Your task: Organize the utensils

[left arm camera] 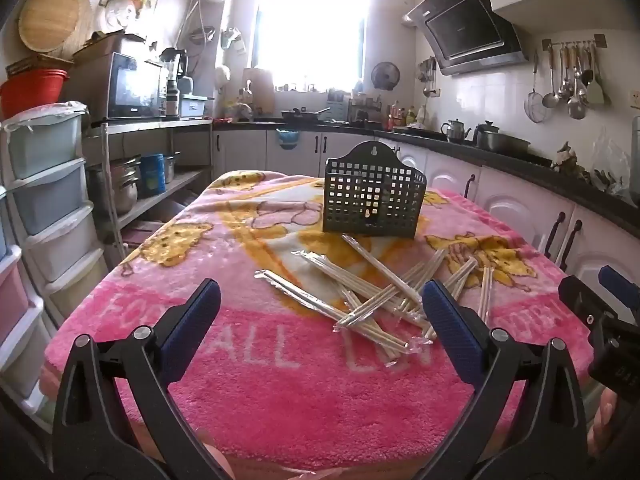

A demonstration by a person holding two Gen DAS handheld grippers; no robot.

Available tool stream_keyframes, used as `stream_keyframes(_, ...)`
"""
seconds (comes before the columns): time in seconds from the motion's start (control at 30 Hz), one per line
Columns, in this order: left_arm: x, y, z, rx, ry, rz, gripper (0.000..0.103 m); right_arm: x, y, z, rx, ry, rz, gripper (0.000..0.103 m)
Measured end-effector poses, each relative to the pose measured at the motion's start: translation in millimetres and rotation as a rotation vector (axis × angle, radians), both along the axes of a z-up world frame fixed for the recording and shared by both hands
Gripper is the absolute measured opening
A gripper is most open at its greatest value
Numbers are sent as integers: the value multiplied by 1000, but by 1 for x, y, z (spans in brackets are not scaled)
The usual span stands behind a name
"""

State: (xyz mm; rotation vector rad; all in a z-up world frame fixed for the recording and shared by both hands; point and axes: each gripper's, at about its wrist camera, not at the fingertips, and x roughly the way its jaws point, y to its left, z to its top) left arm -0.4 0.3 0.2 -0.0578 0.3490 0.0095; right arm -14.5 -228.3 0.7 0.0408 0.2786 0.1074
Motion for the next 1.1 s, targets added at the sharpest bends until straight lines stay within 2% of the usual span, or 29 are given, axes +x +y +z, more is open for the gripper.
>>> stream_keyframes(1.1,0,0,0,0,7,-1,93,1,3,-1,-3,10,1,97)
